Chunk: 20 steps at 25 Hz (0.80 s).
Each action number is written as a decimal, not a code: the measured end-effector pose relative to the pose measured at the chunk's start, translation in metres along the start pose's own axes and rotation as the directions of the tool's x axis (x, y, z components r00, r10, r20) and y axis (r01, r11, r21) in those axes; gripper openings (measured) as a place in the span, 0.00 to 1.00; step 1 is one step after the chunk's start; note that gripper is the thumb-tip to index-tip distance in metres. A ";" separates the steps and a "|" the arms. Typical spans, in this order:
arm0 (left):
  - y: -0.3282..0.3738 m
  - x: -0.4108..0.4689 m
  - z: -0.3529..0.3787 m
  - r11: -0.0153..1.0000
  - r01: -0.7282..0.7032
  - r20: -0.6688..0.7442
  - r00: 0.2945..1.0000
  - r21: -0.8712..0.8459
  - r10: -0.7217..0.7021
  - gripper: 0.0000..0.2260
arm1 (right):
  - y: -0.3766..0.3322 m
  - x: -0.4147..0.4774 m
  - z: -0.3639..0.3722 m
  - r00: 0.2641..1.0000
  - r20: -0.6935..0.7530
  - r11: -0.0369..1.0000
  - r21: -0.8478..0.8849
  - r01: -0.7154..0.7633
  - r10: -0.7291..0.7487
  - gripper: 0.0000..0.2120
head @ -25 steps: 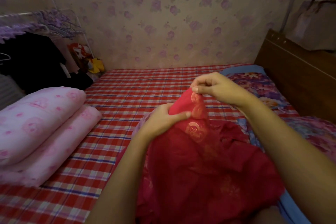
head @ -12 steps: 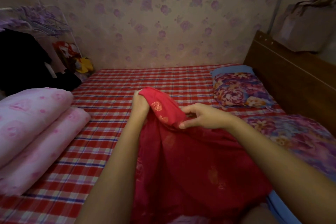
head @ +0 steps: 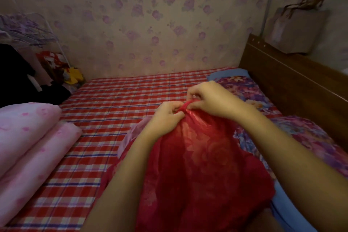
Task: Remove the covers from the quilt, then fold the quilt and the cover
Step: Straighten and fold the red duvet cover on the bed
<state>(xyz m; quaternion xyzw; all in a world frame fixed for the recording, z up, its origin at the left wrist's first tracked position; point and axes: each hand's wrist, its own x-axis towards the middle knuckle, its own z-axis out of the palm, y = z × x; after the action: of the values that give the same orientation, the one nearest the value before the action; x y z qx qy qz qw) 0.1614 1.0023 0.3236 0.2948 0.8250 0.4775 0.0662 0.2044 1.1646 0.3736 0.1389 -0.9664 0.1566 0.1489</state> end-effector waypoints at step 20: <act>-0.011 0.029 0.025 0.959 0.155 0.131 0.983 -0.236 -0.126 0.01 | 0.146 -0.005 0.025 0.479 0.146 0.065 0.916 -0.396 0.866 0.13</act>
<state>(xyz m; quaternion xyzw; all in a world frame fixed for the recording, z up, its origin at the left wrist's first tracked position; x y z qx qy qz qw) 0.1425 1.0329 0.3061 0.2519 0.7735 0.5519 0.1833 0.1566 1.2906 0.3108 -0.3040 -0.6183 0.7012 0.1836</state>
